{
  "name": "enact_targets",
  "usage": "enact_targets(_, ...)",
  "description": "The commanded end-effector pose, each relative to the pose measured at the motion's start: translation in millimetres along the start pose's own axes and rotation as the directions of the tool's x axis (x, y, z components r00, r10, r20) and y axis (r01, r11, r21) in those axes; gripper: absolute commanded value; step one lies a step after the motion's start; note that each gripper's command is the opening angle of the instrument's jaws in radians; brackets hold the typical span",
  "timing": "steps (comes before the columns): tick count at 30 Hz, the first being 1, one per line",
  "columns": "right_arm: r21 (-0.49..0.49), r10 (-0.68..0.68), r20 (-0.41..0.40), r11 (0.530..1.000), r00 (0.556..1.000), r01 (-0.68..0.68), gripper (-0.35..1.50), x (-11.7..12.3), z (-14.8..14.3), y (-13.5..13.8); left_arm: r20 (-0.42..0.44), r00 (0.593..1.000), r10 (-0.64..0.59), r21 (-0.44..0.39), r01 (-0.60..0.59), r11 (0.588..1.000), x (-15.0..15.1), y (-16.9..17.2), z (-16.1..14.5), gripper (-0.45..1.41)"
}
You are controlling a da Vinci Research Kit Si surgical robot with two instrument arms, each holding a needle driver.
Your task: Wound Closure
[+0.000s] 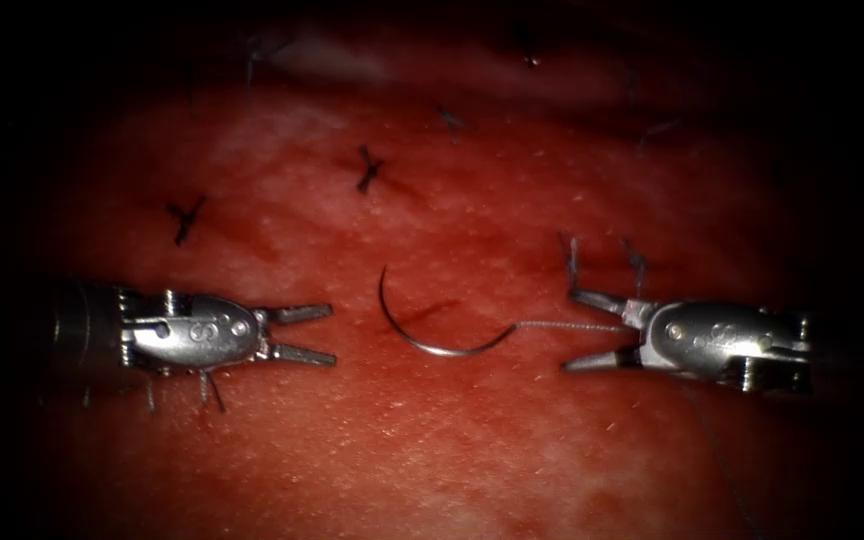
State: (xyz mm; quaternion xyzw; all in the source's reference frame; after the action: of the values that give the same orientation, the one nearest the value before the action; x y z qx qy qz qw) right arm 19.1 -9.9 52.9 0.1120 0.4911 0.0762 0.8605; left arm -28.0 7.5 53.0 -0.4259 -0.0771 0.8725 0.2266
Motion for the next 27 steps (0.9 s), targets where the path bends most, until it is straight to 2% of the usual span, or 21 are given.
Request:
enact_targets(1, 0.001, -0.002, -0.003, 1.0, 1.0, 0.002, 0.67, -0.1, 0.8, 0.1, -0.001, 1.0, 0.01, 0.003, -0.01, 1.0, -0.1, 0.0, 1.2, 0.28)
enact_targets(8, 0.002, -0.002, -0.005, 1.0, 1.0, 0.002, 0.71, 0.3, 0.8, -0.3, 0.015, 0.998, 0.061, 0.021, -0.061, 0.998, 0.9, 0.2, 3.6, 0.36)
enact_targets(9, 0.003, -0.002, -0.005, 1.0, 1.0, 0.002, 0.76, 0.3, 0.7, -0.3, 0.037, 0.997, 0.071, 0.016, -0.072, 0.997, 1.4, 0.0, 4.4, 0.4)
enact_targets(10, 0.005, -0.003, -0.003, 1.0, 1.0, 0.003, 0.76, 0.3, 0.7, -0.3, 0.069, 0.995, 0.073, 0.006, -0.074, 0.997, 1.7, 0.1, 5.2, 0.51)
enact_targets(11, 0.006, -0.003, -0.003, 1.0, 1.0, 0.003, 0.76, 0.3, 0.6, -0.3, 0.084, 0.994, 0.075, -0.005, -0.074, 0.997, 1.9, 0.3, 5.8, 0.53)
enact_targets(16, 0.009, -0.004, -0.001, 1.0, 1.0, 0.004, 0.76, 0.1, 0.4, -0.3, 0.128, 0.988, 0.082, -0.038, -0.078, 0.996, 2.1, 1.2, 7.6, 0.51)
enact_targets(20, 0.01, -0.004, -0.002, 1.0, 1.0, 0.004, 0.76, 0.2, 0.4, -0.3, 0.2, 0.974, 0.103, -0.09, -0.086, 0.992, 1.6, 1.5, 8.7, 0.51)
enact_targets(27, 0.011, -0.004, 0.001, 1.0, 1.0, 0.004, 0.76, 0.2, 0.5, -0.4, 0.249, 0.959, 0.135, -0.136, -0.104, 0.985, -0.1, 0.0, 9.1, 0.53)
